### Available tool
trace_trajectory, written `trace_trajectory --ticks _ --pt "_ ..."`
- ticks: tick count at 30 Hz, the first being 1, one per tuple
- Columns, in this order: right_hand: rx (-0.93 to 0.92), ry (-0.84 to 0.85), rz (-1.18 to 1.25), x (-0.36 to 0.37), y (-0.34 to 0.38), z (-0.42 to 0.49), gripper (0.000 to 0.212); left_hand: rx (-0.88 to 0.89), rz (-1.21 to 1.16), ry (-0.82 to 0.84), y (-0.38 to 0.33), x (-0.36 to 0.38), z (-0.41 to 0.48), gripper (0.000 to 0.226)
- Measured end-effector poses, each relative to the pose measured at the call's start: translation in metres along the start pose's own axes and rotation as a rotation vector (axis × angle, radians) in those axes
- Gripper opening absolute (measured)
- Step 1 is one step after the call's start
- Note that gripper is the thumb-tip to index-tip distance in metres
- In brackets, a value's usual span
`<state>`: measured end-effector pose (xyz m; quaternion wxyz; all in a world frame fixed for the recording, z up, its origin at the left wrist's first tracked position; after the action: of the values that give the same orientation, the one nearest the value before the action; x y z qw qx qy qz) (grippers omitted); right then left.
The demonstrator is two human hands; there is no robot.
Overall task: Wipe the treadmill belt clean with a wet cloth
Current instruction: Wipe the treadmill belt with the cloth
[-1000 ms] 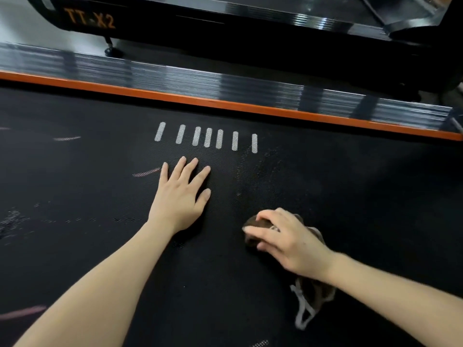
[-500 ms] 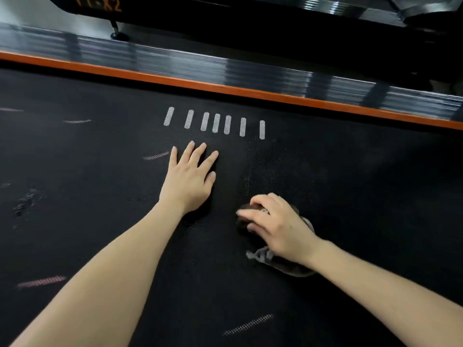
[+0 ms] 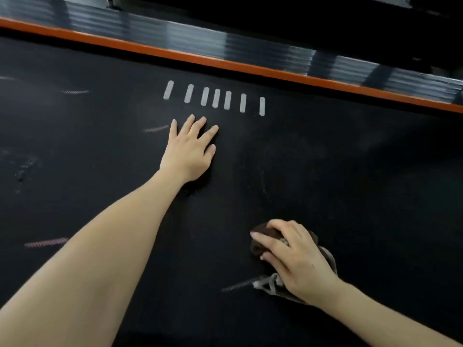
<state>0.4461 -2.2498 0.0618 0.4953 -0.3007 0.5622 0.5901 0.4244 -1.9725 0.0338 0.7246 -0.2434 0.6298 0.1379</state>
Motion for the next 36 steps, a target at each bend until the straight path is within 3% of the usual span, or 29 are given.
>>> trace_trajectory --ticks 6,12,16,19,24,28,31,36 --pt "-0.015 -0.014 -0.041 -0.004 -0.002 -0.008 0.034 -0.013 -0.003 0.028 -0.001 -0.007 -0.002 0.050" --pt "-0.031 -0.034 -0.027 -0.004 -0.001 -0.009 0.033 -0.025 -0.053 -0.095 -0.027 -0.037 -0.061 0.049" --pt "0.033 -0.070 -0.025 -0.004 -0.003 -0.009 0.036 0.141 -0.020 0.004 -0.051 -0.037 -0.138 0.051" --pt "0.077 -0.093 -0.037 -0.001 0.006 -0.009 0.037 0.155 0.059 0.100 -0.057 -0.020 -0.174 0.067" --pt "-0.129 0.106 0.001 -0.012 0.012 -0.075 0.035 0.107 0.029 0.064 -0.051 -0.009 -0.183 0.066" --pt "-0.075 0.022 -0.018 -0.034 -0.021 -0.107 0.034 0.106 0.033 0.032 -0.052 -0.007 -0.183 0.066" --pt "-0.118 -0.055 -0.009 -0.016 -0.001 -0.083 0.035 0.092 0.025 0.018 -0.052 -0.004 -0.181 0.067" --pt "-0.311 0.016 0.046 0.018 0.047 -0.022 0.036 0.120 -0.011 0.017 -0.048 -0.008 -0.183 0.065"
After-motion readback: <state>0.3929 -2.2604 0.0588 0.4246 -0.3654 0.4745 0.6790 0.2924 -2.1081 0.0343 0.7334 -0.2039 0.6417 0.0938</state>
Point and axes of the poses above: each hand's wrist, its own z-axis towards the middle knuckle, its own x-axis out of the palm, y = z × x, the point moved 5 cm from there along z, towards the middle knuckle, and after that the axes turned 1 degree about -y, right-handed, at the moved point
